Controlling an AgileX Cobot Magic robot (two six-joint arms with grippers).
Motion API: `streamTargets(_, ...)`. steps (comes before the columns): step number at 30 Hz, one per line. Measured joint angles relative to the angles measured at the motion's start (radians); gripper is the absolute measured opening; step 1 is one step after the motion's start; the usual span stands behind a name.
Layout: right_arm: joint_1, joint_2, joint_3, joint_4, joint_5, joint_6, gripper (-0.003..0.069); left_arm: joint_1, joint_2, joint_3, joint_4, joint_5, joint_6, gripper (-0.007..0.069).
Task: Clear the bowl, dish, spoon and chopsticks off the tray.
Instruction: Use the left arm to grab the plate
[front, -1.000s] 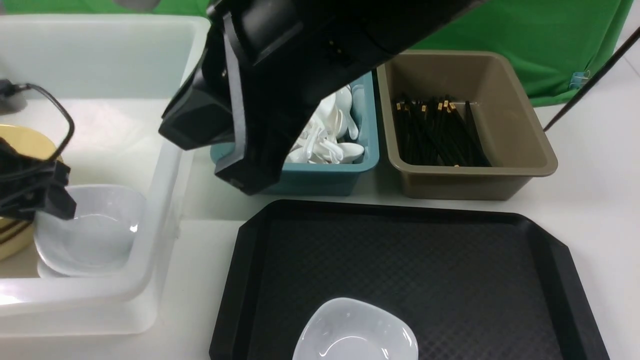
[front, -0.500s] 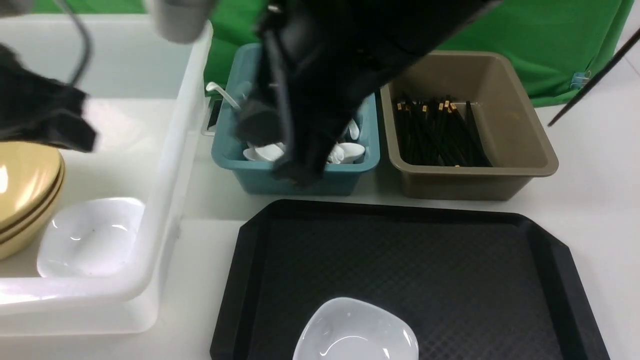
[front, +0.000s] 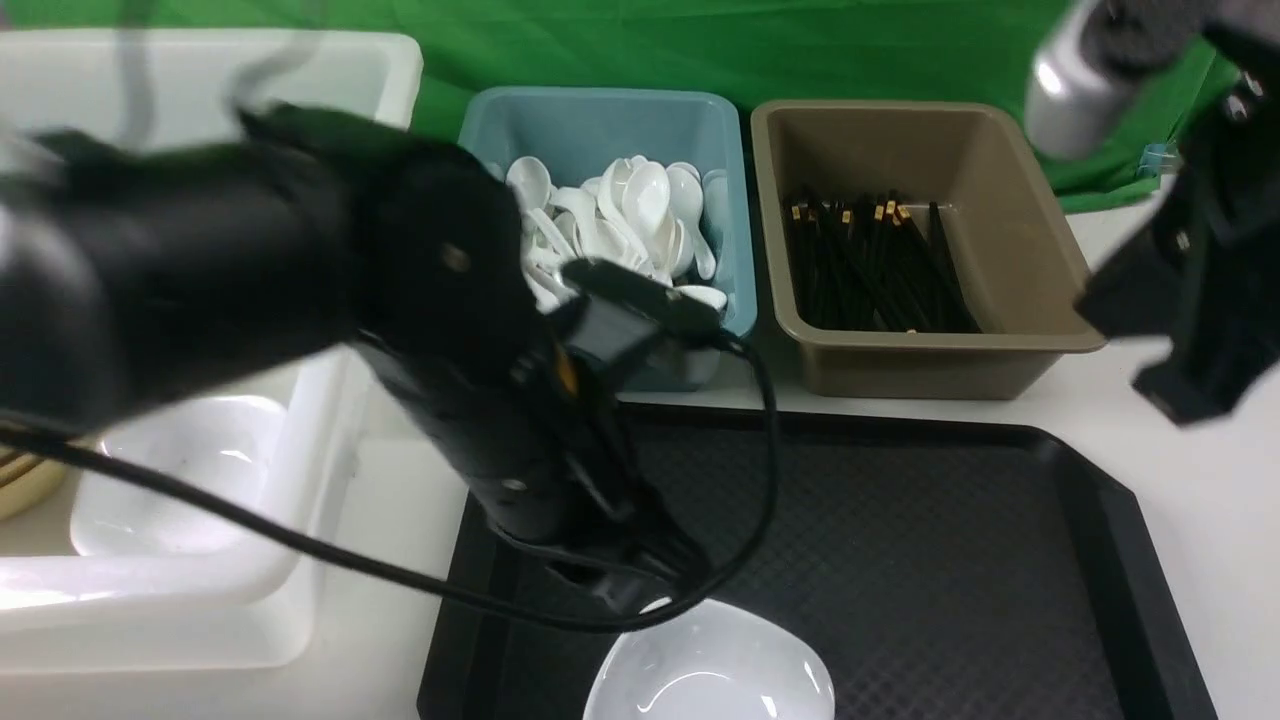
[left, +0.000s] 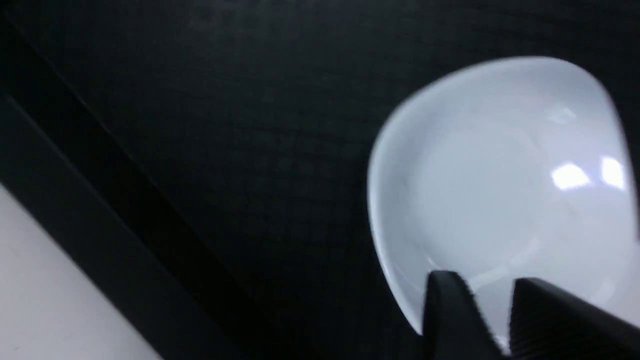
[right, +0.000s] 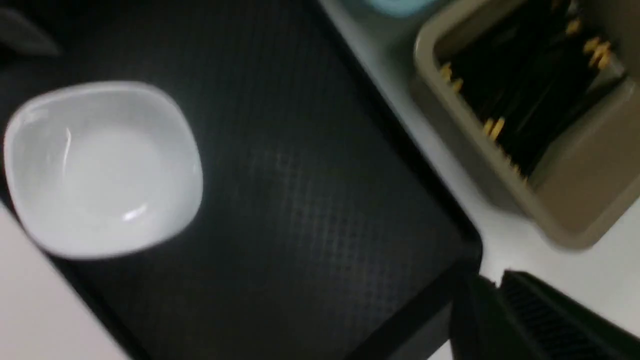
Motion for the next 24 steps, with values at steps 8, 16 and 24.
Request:
streamTargets(8,0.000,-0.054,0.074,0.077,-0.021,0.034,0.0050,-0.002,0.193,0.003,0.011,-0.065,-0.095,0.0513)
streamTargets(16,0.000,-0.054,0.079,0.133,-0.087,0.036,0.0050,-0.002,0.272,-0.001,-0.057,-0.081,-0.102,0.0471)
streamTargets(24,0.000,-0.054,0.079,0.159,-0.137,0.030,0.0050,0.032,0.233,-0.019,-0.109,-0.004,-0.102,0.0057)
